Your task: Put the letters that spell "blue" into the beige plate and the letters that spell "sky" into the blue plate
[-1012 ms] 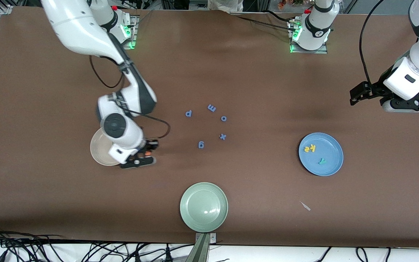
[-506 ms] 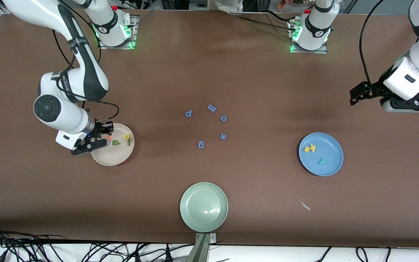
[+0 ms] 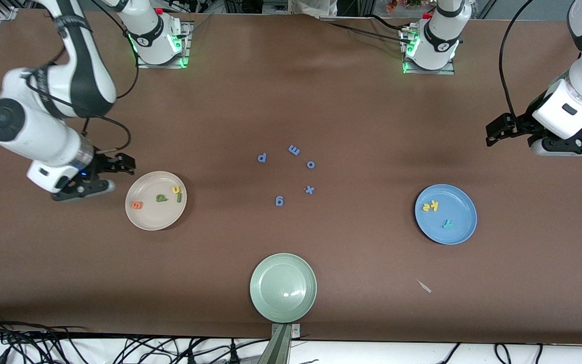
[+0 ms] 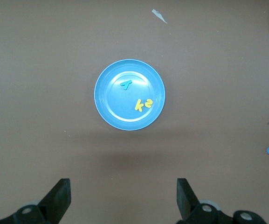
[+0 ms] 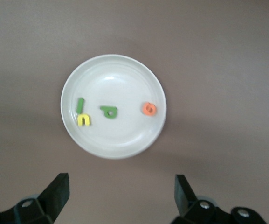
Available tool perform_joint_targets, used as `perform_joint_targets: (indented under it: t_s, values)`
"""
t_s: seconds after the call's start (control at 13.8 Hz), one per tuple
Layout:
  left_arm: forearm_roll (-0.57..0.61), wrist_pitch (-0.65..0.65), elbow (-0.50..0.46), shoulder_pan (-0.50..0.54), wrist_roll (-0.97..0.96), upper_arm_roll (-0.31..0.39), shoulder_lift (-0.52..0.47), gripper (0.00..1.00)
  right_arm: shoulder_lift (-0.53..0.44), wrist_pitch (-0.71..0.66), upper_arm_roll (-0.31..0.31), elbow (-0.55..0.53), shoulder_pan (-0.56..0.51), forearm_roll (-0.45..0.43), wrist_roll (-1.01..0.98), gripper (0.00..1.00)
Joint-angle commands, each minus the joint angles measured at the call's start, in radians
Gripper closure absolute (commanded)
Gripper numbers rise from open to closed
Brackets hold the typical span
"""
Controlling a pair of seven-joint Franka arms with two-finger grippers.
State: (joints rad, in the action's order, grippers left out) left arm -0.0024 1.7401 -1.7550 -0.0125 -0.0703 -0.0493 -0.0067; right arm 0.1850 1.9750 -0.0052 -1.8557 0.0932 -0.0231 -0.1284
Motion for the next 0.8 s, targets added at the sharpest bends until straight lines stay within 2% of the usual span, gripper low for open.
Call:
perform_joint_targets:
  t_s: [0.0,0.14,0.29,0.36,0.72]
  values:
    - [0.015,-0.017,0.012,-0.001,-0.002,-0.001,-0.001,0.00,-0.045,-0.172,0.010,0.109,0.000,0.015,0.076,0.00]
    - [0.015,-0.017,0.012,-0.001,-0.002,-0.001,-0.002,0.00,-0.067,-0.275,0.008,0.197,0.000,0.018,0.081,0.00]
    - [0.015,-0.017,0.012,-0.001,-0.002,-0.001,-0.003,0.00,-0.128,-0.347,-0.018,0.219,0.000,0.021,0.073,0.00]
    - [0.015,-0.017,0.012,-0.001,-0.002,-0.001,-0.003,0.00,-0.154,-0.361,-0.028,0.219,0.000,0.022,0.069,0.00]
    - [0.015,-0.017,0.012,-0.001,-0.002,-0.003,-0.003,0.00,-0.147,-0.389,-0.050,0.260,-0.003,0.020,0.059,0.00]
